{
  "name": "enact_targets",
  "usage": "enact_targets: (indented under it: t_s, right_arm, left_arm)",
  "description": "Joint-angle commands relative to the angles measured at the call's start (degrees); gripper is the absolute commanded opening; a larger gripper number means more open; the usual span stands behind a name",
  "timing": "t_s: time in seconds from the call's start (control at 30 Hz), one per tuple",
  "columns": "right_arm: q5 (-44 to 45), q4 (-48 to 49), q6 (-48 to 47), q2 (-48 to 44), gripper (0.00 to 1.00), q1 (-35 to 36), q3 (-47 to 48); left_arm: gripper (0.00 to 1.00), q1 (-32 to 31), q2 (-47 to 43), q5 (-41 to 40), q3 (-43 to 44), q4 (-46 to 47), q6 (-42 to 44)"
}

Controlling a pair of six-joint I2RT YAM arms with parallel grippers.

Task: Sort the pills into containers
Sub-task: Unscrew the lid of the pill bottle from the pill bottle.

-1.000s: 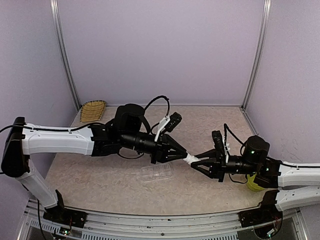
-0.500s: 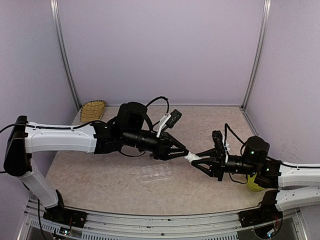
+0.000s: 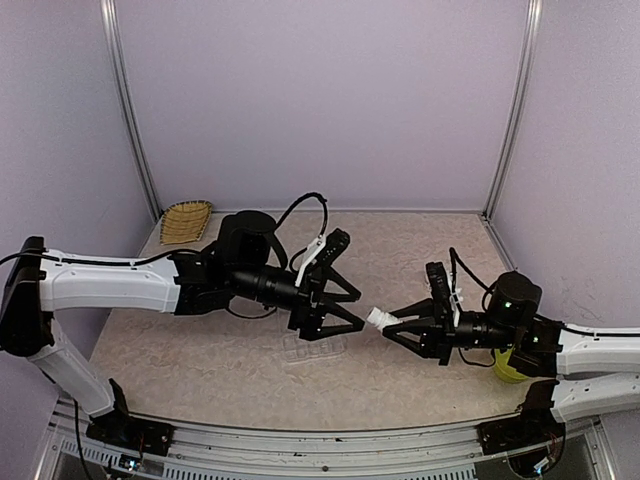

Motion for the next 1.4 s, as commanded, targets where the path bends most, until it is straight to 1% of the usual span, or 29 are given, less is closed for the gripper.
enact_targets:
  t_s: [0.0, 0.1, 0.2, 0.3, 0.43, 0.53, 0.73, 0.93, 0.97, 1.17, 1.23, 1.37]
  right_arm:
    - [-5.98, 3.10, 3.05, 1.83, 0.15, -0.17, 1.51]
    - [-7.99, 4.39, 4.22, 2.89, 0.15, -0.15, 1.72]
    - [-9.54, 5.74, 5.47, 3.75, 0.15, -0.13, 1.68]
    - [-10.63, 6.96, 6.58, 4.36, 0.15, -0.13, 1.55]
    - [-11.27, 8.86, 7.66, 4.71, 0.15, -0.15, 1.24]
    - [-11.27, 9.38, 7.87, 5.03, 0.15, -0.11, 1.38]
    - [-11.29, 8.91, 7.80, 5.53, 0.15, -0.12, 1.92]
    - [-10.87, 8.28, 7.53, 5.47, 0.15, -0.15, 1.96]
    - [-10.79, 8.16, 7.44, 5.36, 0.15, -0.15, 1.98]
    - [-10.16, 6.91, 6.83, 4.93, 0.15, -0.15, 2.17]
    - [-9.92, 6.51, 6.59, 4.79, 0.15, -0.13, 2.25]
    - [-9.24, 6.01, 6.08, 4.45, 0.16, -0.14, 2.26]
  left_arm:
    - [0.84, -0.12, -1.85, 5.19, -1.08, 3.90, 10.72]
    - [0.83, -0.48, -2.27, 7.01, -1.23, 4.88, 14.00]
    - [0.77, -0.77, -2.22, 8.36, -0.53, 3.92, 16.25]
    - [0.71, -1.31, -2.02, 7.72, 0.60, 0.75, 19.11]
    - [0.69, -2.23, -2.11, 6.57, 0.73, -0.95, 21.67]
    - [0.65, -2.99, -1.98, 5.04, 1.06, -1.71, 22.34]
    - [0.60, -4.10, -1.98, 3.28, 1.19, -1.79, 22.62]
    - [0.52, -4.27, -1.93, 3.16, 0.99, -0.74, 21.64]
    - [0.50, -4.29, -1.89, 3.10, 0.97, -0.55, 21.42]
    - [0.29, -4.25, -1.59, 2.19, 1.01, -0.28, 20.74]
    - [0.26, -4.29, -1.49, 1.78, 1.17, -0.14, 20.27]
    - [0.22, -4.37, -1.39, 0.63, 1.25, -0.13, 19.17]
